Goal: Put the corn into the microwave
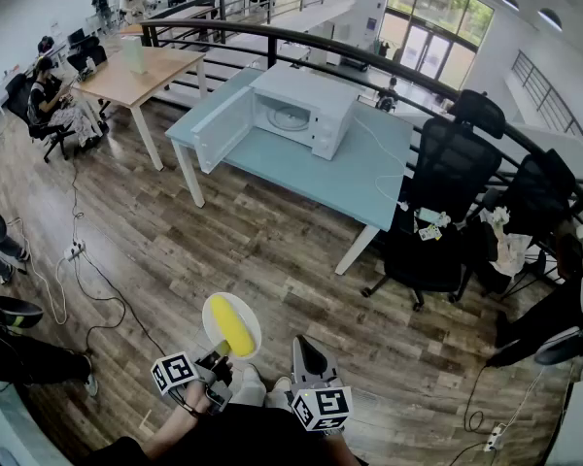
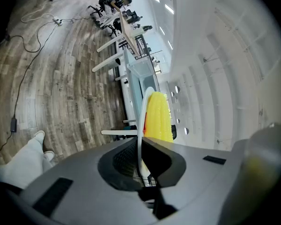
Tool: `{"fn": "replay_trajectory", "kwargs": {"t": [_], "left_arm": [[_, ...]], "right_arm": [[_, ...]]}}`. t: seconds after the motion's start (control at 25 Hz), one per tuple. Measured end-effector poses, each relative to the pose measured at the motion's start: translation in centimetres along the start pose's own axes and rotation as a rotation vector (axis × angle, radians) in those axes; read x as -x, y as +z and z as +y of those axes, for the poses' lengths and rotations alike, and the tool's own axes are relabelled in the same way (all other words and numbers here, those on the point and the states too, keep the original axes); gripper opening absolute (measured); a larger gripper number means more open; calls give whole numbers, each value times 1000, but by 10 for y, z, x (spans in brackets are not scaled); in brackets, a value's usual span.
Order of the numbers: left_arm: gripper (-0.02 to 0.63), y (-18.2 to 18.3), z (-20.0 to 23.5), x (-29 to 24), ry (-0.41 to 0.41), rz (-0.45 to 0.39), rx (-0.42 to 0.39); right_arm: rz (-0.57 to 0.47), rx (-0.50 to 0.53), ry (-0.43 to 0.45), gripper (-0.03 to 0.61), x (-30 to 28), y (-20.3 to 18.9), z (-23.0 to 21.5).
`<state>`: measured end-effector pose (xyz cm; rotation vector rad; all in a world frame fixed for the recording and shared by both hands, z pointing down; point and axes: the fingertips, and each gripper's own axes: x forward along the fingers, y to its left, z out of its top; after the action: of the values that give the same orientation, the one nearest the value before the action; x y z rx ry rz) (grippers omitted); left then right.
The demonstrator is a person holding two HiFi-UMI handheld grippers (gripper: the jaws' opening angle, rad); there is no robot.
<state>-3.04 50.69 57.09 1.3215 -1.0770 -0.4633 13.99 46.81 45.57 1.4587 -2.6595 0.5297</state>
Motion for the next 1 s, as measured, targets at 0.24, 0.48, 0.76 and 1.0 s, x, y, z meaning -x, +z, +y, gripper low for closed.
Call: {"fn": "replay_trajectory", "kwargs": {"t": [0.24, 0.48, 0.76, 1.0], "left_arm": [[15, 11, 4, 3, -2, -24, 8], [17, 21, 4, 5, 0, -32, 14], [17, 33, 3, 2, -11, -16, 7], [17, 52, 4, -1, -36, -6, -18]], "right_arm": [[7, -2, 1, 8, -8, -4, 3], [10, 9, 20, 8, -18, -2, 16], [9, -1, 13, 9, -28, -1, 23], [-18, -5, 6, 9, -43, 2, 34]]}}
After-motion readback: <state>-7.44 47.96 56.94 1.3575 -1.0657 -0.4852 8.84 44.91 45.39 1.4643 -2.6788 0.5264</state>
